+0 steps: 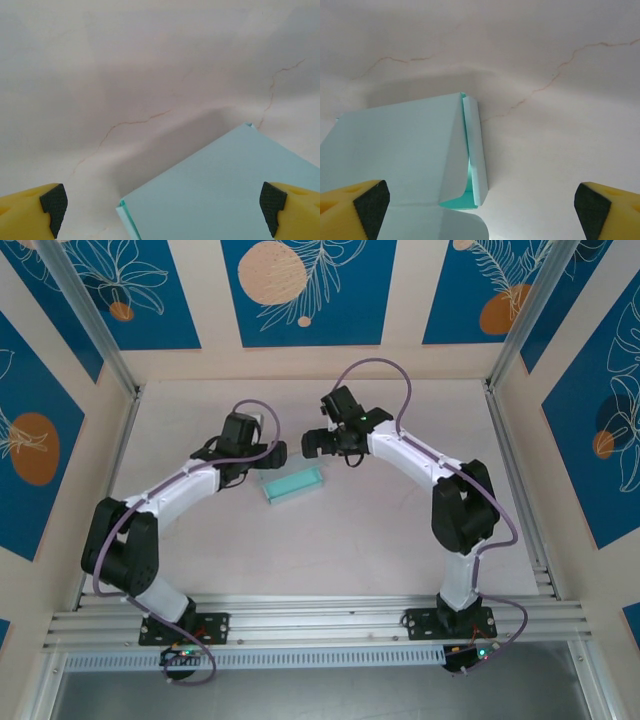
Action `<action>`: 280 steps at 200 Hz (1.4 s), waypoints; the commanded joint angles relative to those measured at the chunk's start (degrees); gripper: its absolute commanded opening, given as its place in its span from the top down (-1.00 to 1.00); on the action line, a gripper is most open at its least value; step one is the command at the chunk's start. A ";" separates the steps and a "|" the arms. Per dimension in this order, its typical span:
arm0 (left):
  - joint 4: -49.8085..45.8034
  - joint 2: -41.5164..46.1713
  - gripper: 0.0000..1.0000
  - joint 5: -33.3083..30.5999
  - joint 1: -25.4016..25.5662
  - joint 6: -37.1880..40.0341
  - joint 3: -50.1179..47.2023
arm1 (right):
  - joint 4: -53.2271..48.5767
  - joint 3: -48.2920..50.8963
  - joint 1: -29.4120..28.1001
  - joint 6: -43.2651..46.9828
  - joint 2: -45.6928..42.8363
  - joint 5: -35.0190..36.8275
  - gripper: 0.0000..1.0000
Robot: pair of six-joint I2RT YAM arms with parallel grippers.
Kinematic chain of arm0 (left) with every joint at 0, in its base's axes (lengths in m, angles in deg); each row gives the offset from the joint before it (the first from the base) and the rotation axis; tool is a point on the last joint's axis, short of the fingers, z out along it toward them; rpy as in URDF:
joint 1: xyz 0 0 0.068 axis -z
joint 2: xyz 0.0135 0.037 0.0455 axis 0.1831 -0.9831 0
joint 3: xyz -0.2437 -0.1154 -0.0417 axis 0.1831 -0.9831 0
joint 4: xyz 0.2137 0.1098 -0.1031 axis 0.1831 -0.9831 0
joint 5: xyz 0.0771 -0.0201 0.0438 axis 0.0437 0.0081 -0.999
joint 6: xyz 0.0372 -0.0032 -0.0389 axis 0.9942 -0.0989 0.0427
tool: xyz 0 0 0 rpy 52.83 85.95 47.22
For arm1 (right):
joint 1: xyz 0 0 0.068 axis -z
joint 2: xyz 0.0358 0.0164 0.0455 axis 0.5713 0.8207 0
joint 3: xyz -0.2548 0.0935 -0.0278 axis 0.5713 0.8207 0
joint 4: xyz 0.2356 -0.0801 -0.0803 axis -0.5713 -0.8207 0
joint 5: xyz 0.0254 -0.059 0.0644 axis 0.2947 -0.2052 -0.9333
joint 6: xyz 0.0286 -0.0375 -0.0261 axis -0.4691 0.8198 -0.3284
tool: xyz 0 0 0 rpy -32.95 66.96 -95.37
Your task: Fold the paper box
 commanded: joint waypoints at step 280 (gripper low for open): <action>5.87 -6.78 0.16 4.18 -3.69 -7.32 -16.70 | 7.50 13.45 -0.64 -4.66 7.15 -8.51 -0.05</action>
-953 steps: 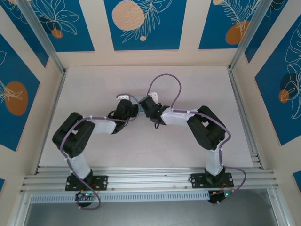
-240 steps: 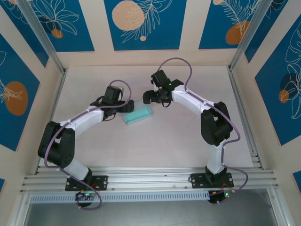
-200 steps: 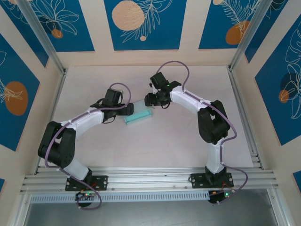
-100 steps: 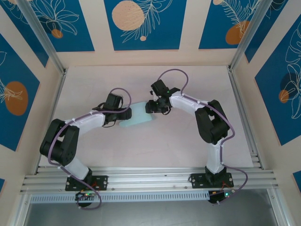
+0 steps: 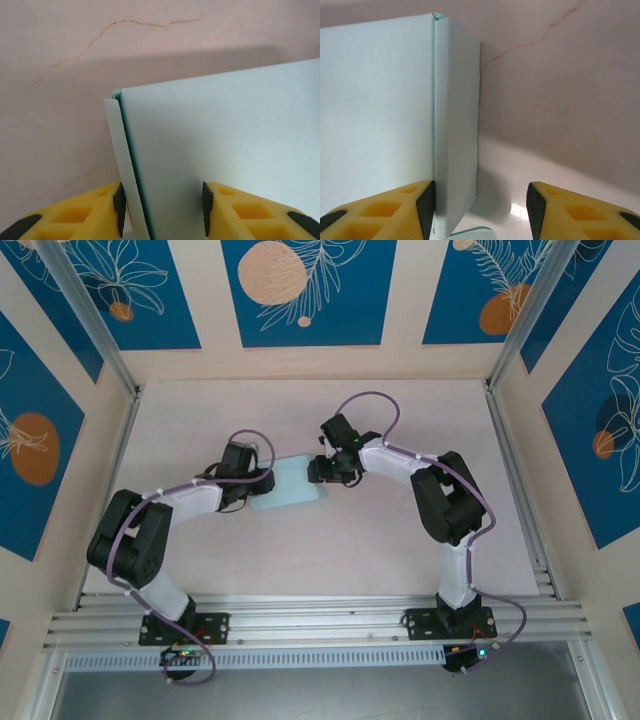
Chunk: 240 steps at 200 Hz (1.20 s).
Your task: Fold the paper box
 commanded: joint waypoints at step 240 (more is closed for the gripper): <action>-11.27 13.12 -0.99 9.03 -15.18 -2.62 -1.61 | 22.10 12.93 -24.91 48.57 -4.48 39.18 -0.95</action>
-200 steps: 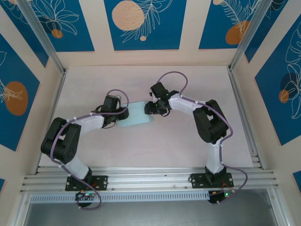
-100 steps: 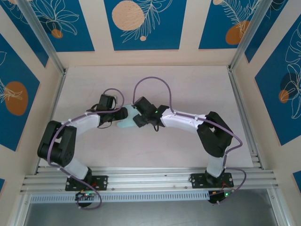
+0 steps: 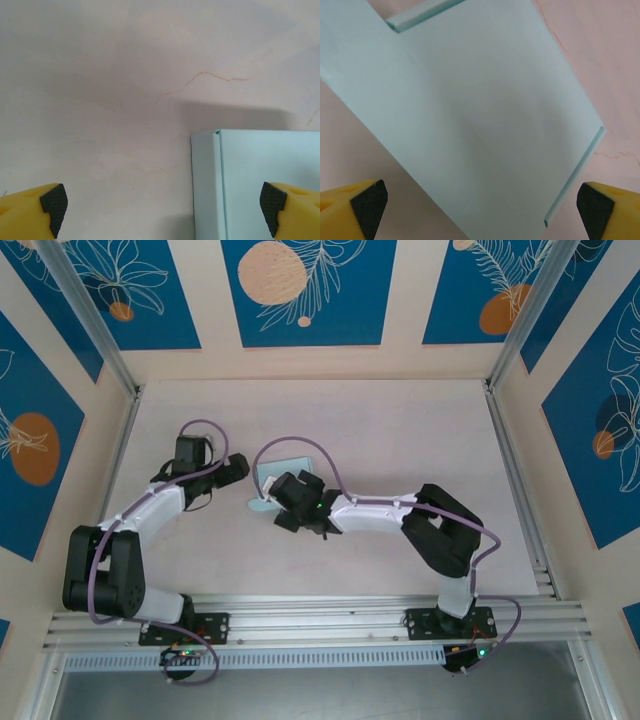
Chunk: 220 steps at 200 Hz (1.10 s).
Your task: Fold the paper box
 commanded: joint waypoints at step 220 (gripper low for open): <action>-1.59 1.85 -0.99 2.27 -3.05 0.67 0.01 | -1.20 -9.78 1.37 15.16 4.03 -0.77 0.93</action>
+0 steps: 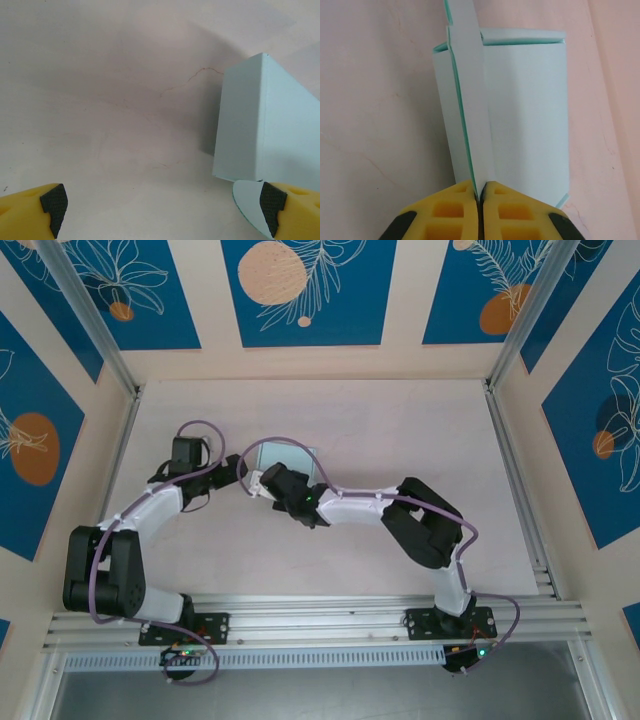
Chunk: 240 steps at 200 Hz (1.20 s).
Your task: Fold the paper box
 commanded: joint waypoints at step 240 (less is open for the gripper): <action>16.30 3.65 -0.90 38.44 -3.48 38.03 -1.97 | -66.99 -35.25 14.80 -2.63 3.28 -36.88 1.00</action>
